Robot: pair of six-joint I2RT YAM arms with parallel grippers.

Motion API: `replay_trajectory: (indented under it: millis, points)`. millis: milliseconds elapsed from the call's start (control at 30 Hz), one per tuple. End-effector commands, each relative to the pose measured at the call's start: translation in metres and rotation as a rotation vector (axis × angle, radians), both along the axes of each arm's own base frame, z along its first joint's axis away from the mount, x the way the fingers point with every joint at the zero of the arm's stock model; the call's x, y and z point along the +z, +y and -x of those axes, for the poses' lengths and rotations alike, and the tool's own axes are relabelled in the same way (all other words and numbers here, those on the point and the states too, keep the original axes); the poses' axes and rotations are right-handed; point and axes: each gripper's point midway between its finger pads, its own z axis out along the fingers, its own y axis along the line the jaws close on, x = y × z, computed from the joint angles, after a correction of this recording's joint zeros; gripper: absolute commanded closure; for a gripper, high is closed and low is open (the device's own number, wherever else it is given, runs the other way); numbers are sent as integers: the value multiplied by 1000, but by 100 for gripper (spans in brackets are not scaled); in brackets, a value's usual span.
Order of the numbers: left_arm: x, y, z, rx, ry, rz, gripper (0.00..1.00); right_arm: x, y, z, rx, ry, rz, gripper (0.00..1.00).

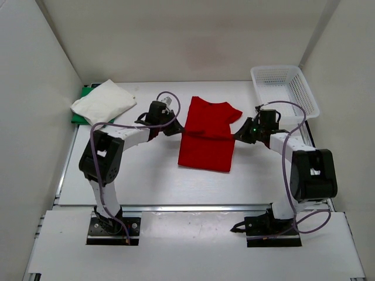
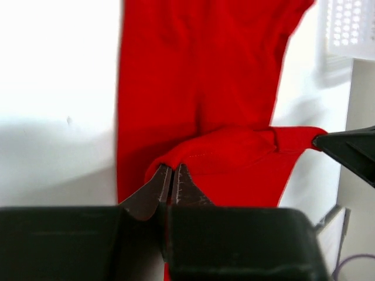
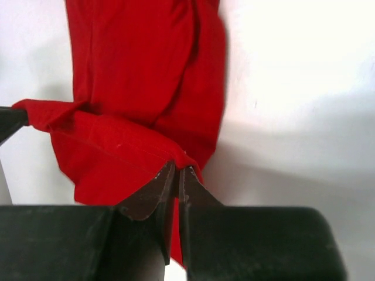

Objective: Fold and stack the t-shirts
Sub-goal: Fold the folded rectangular tshirt in 1/3 of the way

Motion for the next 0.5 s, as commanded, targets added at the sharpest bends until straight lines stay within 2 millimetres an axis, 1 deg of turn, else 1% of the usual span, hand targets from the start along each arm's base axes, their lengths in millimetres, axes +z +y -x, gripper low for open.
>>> replay_trajectory:
  millis: [0, 33, 67, 100, 133, 167, 200, 233, 267, 300, 333, 367, 400, 433, 467]
  points:
    - [8, 3, -28, 32, -42, 3, 90, 17, -7, -41, -24, -120, 25, 96]
    - [5, 4, -33, 36, -27, 9, 81, 15, -8, -45, -27, -116, 27, 93]
    - [2, 2, -32, 23, -15, 28, 72, 18, -9, -49, -30, -124, 19, 86]
    - [12, 4, -35, 26, -29, 55, 57, 23, -8, -54, -30, -141, 15, 77]
    - [13, 8, -35, 38, -39, 63, 53, 26, -7, -55, -23, -150, 5, 73]
    - [22, 16, -35, 66, -74, 58, 51, 35, -4, -57, -12, -168, -4, 68]
    - [25, 21, -34, 83, -87, 55, 51, 36, -5, -55, -17, -160, 4, 65]
    - [36, 25, -30, 89, -109, 70, 52, 41, -3, -55, -21, -172, 14, 64]
    - [45, 24, -23, 91, -130, 68, 53, 49, -2, -52, -26, -198, 40, 64]
    - [49, 20, -16, 81, -139, 73, 54, 43, -4, -46, -35, -184, 53, 66]
    - [54, 13, -3, 56, -152, 84, 54, 49, 3, -38, -32, -204, 55, 73]
    - [54, 4, 13, 23, -159, 96, 55, 51, 12, -25, -22, -222, 31, 79]
    - [47, -1, 26, 3, -142, 96, 55, 36, 24, -6, 5, -191, 23, 86]
    - [49, -14, 39, -37, -151, 107, 55, 30, 29, 7, 12, -188, 6, 93]
    - [37, -24, 54, -73, -131, 102, 56, 25, 40, 18, 39, -180, -8, 96]
